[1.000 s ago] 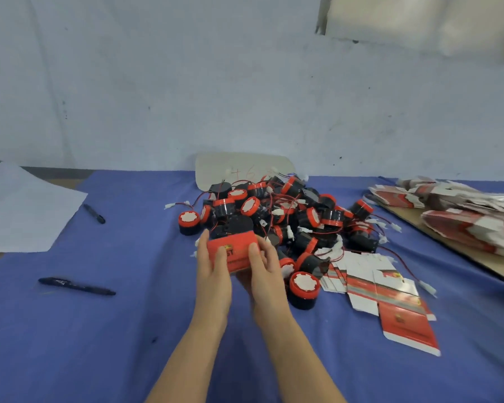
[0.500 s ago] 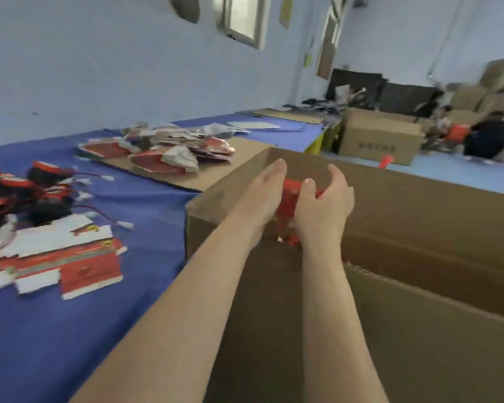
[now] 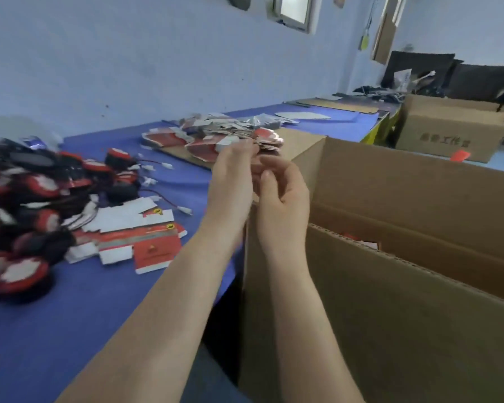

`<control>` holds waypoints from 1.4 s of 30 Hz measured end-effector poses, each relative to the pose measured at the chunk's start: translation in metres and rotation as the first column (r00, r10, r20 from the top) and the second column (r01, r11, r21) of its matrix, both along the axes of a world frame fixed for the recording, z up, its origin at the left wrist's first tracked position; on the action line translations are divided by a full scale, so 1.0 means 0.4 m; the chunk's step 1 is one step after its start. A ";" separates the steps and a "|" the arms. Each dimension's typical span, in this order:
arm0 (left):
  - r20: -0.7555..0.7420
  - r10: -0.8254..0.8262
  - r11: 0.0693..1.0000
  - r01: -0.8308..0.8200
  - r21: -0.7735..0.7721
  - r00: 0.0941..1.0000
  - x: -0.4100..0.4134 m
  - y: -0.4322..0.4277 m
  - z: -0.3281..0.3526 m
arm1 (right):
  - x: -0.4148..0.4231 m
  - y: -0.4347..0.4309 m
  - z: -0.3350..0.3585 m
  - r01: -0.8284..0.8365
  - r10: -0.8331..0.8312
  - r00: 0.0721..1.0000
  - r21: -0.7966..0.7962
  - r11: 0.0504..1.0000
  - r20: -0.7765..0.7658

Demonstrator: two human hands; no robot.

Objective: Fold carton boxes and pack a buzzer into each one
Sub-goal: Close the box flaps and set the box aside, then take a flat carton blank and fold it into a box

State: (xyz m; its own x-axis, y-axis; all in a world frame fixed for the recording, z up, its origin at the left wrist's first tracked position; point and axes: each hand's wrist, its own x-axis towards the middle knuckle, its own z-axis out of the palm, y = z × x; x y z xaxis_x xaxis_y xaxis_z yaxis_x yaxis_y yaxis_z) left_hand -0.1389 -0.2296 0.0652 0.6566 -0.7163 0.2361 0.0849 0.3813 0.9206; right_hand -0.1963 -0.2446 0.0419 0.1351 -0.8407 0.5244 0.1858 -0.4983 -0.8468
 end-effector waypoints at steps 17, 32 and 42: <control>0.066 0.397 0.772 -0.372 0.515 0.915 0.385 0.215 -0.271 | 0.378 0.023 -0.207 -0.014 0.198 0.710 0.268 0.963 -0.676; 0.234 0.677 0.721 -0.693 -0.017 0.698 0.508 0.473 -0.116 | 0.567 0.330 -0.131 -0.644 0.629 0.746 0.006 0.765 -0.221; 0.296 0.810 0.541 -0.839 -0.046 0.506 0.601 0.775 -0.194 | 0.715 0.543 -0.124 -0.905 0.915 0.385 0.146 0.400 -0.118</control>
